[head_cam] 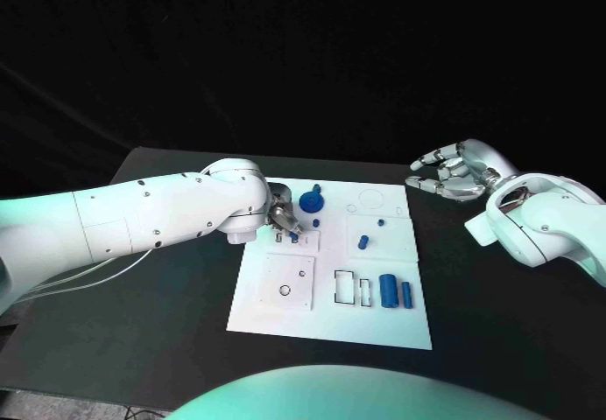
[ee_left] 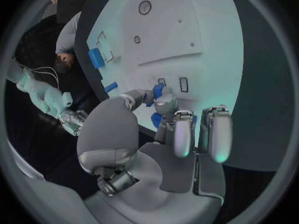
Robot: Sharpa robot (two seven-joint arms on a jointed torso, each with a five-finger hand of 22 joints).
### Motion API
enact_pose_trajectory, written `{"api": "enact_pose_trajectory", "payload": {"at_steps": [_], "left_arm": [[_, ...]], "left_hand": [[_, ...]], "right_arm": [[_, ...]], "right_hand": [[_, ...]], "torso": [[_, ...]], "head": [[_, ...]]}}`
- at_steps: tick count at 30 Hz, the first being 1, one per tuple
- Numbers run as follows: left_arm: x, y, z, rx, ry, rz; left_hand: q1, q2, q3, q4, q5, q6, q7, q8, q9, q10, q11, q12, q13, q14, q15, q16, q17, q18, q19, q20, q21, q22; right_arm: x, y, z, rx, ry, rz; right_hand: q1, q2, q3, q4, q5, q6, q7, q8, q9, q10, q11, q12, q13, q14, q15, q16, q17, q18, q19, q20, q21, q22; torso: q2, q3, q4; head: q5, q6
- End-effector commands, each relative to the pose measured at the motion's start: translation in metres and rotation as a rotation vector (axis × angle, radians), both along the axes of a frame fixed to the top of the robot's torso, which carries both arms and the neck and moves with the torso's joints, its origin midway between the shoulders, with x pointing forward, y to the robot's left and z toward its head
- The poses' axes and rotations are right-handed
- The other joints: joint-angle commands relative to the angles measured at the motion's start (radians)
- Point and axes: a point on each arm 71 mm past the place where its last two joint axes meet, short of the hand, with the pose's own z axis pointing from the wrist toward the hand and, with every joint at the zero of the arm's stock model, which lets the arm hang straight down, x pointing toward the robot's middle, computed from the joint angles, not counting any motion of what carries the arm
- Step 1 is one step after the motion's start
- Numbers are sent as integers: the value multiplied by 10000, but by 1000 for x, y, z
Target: Assemble the parts on the task board
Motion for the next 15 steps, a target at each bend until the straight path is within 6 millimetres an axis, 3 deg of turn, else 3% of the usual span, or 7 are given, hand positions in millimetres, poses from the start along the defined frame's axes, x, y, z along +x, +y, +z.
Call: {"api": "enact_pose_trajectory", "payload": {"at_steps": [1, 15], "left_arm": [[-2, -1, -2, 191, 156, -183], [-5, -3, -5, 398, 419, -430]], "left_hand": [[0, 74, 1887, -1961, 23, 141, -90, 51, -33, 61, 14, 16, -9, 1037, -44, 36, 2635, -154, 689, -73, 60, 2233], [-8, 89, 1895, -1963, 15, 149, -93, 63, -24, 70, 15, 1, -25, 1037, -51, 36, 2635, -156, 693, -78, 63, 2238]], "right_arm": [[0, 1, -1, -15, 16, 120], [-1, 1, -2, -14, 60, 128]], "right_hand": [[-109, 5, 43, 9, 47, 73, -11, 44, 11, -36, -27, -14, 126, 964, 48, -33, 2356, 140, 8, 27, -65, 1917], [-139, 5, 62, 14, 87, 72, -14, 51, 17, -28, -30, -8, 129, 967, 44, -28, 2368, 140, 9, 23, -70, 1916]], "torso": [[-4, -3, -4], [-9, 0, -3]], "head": [[17, -23], [14, -65]]}}
